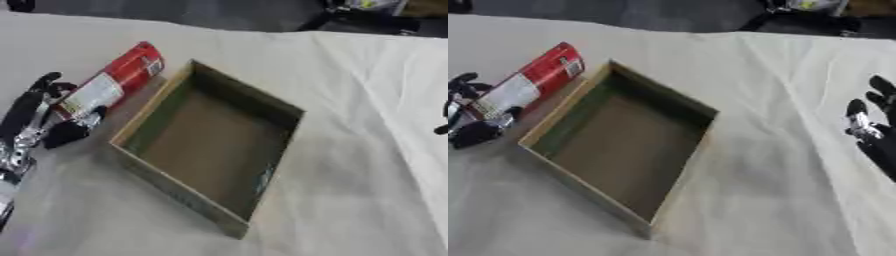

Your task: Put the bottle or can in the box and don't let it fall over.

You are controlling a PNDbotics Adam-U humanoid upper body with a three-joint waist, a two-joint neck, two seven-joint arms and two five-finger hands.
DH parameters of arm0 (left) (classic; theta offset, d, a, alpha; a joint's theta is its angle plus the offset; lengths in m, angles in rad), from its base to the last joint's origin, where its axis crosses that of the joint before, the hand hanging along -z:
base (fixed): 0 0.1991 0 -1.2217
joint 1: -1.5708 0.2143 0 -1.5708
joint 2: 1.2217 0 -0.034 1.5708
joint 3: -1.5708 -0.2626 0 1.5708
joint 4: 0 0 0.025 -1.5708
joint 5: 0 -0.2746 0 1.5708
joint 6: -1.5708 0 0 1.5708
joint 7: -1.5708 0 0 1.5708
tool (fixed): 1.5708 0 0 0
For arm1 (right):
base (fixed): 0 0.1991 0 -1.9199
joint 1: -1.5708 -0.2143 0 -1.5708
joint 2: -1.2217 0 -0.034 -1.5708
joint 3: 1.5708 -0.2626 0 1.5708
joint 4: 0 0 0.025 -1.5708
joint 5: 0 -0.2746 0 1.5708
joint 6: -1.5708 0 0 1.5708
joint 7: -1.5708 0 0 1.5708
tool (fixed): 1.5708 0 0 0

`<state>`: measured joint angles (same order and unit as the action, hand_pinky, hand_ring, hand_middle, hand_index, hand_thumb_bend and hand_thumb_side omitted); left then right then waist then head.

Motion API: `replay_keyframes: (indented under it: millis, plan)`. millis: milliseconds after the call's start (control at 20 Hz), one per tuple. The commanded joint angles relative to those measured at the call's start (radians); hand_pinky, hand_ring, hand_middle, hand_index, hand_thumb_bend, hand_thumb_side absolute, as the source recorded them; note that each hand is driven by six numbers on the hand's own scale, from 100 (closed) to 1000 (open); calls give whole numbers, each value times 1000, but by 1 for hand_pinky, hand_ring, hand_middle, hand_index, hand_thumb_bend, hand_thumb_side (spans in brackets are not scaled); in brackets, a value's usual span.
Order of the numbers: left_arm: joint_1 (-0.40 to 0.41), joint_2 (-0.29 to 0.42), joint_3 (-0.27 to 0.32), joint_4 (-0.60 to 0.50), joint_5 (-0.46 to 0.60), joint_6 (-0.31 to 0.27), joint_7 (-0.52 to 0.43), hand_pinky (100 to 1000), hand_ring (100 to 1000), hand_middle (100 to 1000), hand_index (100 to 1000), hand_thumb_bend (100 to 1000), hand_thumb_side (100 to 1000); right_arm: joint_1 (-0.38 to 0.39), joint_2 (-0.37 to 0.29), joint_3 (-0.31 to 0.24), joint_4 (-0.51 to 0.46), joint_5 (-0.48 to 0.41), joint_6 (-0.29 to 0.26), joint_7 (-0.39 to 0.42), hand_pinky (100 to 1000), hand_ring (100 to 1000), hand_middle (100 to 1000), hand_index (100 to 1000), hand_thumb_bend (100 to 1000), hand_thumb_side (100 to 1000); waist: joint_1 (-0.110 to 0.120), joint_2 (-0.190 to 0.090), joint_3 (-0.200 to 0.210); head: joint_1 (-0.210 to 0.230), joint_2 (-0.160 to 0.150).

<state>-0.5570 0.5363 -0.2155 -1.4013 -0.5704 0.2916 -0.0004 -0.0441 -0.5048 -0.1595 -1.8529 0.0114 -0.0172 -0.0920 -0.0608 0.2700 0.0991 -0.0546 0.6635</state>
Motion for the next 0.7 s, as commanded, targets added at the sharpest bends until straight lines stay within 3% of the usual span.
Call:
replay_keyframes:
  millis: [50, 700]
  plan:
    - [-3, 19, -7, -1, -12, 2, -10, 625, 842, 979, 846, 410, 573, -6, -18, -8, -23, -1, -1, 1, 575, 1000, 999, 1000, 100, 646, 5, -19, -2, -2, -10]
    - [10, 15, -17, 28, 23, 7, -55, 558, 806, 985, 863, 372, 478, -5, -18, -9, -25, 0, -1, 0, 574, 1000, 999, 1000, 100, 646, 3, -18, -3, -3, -11]
